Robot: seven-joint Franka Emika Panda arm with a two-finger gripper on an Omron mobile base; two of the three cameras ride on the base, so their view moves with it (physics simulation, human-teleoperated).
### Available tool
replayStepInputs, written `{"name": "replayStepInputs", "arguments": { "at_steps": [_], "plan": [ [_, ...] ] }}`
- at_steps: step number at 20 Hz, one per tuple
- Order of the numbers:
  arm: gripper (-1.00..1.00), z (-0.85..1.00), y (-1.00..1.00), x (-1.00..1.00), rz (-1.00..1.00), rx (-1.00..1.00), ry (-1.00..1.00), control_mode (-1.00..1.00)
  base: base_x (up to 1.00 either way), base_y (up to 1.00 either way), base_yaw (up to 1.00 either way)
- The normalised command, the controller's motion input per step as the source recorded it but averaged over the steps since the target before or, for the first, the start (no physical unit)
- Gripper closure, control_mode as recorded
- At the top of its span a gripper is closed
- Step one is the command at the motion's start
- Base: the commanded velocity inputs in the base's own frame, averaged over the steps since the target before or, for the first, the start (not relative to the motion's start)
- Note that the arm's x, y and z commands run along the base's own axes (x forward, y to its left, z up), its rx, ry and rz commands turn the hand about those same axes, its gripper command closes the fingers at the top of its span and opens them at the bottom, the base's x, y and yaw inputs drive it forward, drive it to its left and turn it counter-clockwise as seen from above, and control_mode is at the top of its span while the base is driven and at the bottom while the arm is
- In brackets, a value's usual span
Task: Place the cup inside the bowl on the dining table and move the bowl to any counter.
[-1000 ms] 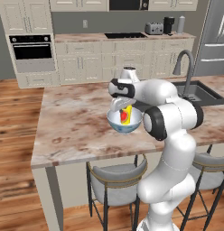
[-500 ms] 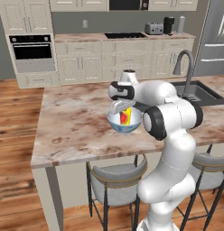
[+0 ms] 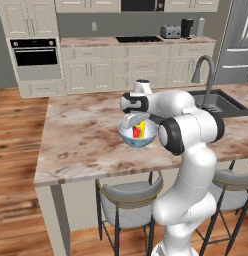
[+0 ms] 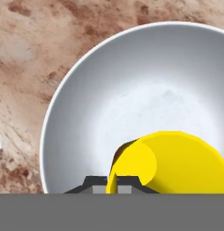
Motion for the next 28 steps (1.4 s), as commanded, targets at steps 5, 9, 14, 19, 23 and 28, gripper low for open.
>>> {"name": "replayStepInputs", "arguments": {
  "at_steps": [5,9,14,19,23,28],
  "plan": [
    [1.00,0.00,0.00,0.00,0.00,0.00,0.00,-1.00,0.00,0.00,0.00],
    [1.00,0.00,0.00,0.00,0.00,0.00,0.00,-1.00,0.00,0.00,0.00],
    [-1.00,0.00,0.00,0.00,0.00,0.00,0.00,-1.00,0.00,0.00,0.00],
    [-1.00,0.00,0.00,0.00,0.00,0.00,0.00,-1.00,0.00,0.00,0.00],
    [-1.00,0.00,-0.01,0.00,0.00,0.00,0.00,-1.00,0.00,0.00,0.00],
    [-1.00,0.28,-0.01,-0.18,0.00,0.01,-0.03,-1.00,0.00,0.00,0.00]
  ]
}}
